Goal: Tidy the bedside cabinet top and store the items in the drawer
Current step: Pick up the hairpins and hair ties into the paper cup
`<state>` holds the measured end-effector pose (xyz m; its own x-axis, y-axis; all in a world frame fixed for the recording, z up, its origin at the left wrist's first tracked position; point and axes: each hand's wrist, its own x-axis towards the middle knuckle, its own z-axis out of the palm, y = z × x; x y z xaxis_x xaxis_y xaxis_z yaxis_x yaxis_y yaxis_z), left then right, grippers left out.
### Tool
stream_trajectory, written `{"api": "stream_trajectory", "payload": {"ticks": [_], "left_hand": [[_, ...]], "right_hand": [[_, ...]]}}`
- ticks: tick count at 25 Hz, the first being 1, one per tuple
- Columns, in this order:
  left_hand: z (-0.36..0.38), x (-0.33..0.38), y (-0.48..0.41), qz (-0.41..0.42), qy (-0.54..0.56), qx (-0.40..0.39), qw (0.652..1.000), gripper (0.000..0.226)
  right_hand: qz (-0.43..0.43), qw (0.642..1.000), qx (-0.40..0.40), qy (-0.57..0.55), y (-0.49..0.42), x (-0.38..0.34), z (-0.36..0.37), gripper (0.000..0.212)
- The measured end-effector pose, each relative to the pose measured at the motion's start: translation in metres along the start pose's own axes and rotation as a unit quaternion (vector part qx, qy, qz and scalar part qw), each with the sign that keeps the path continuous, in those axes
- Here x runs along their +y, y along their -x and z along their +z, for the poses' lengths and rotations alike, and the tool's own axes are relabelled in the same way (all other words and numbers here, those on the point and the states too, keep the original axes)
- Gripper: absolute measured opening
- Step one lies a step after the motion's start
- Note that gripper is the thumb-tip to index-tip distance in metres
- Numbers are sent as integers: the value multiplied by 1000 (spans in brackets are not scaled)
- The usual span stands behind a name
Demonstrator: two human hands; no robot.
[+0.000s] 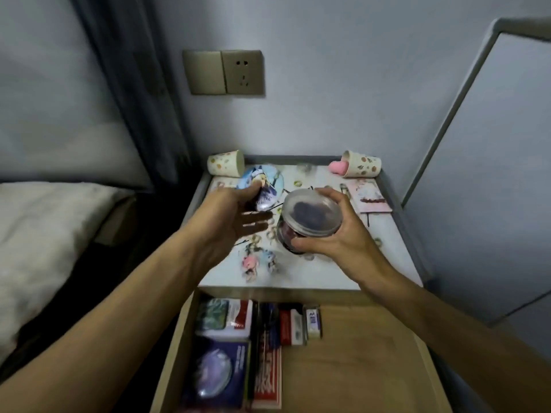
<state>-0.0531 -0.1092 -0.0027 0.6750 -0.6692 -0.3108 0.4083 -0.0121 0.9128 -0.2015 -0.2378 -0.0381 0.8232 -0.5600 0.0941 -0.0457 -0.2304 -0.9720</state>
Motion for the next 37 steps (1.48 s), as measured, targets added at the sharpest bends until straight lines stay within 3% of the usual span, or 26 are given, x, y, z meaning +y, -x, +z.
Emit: {"api": "stream_trajectory", "payload": {"ticks": [3,5,8,12,16,19,23,28,37], "left_hand": [[-27,-33,62,-84,48,-38,995,28],[-45,-51,85,-98,48,-20,994,36],[-77,-64,103,-114,60,31,991,35],[-109,-69,104,-131,24,43,990,37],[-121,-71,95,-110,-62,96,987,29],[-130,-63,89,-68,-90,137,984,17],[-139,-58,89,-57,-159,151,974,21],[-143,-62,89,-71,-214,139,964,27],[-141,-65,92,-80,-245,122,958,19]], "right_hand": [[31,998,-43,31,45,-4,35,92],[58,994,-86,35,64,-1,54,91],[131,978,-162,-24,82,6,86,64],[221,950,-150,-160,81,22,116,35],[327,911,-161,-194,77,46,119,35],[384,897,-155,-155,81,73,127,38],[378,905,-165,-104,87,93,146,25],[356,918,-169,-36,87,105,162,39],[350,918,-181,-34,95,106,162,28]]}}
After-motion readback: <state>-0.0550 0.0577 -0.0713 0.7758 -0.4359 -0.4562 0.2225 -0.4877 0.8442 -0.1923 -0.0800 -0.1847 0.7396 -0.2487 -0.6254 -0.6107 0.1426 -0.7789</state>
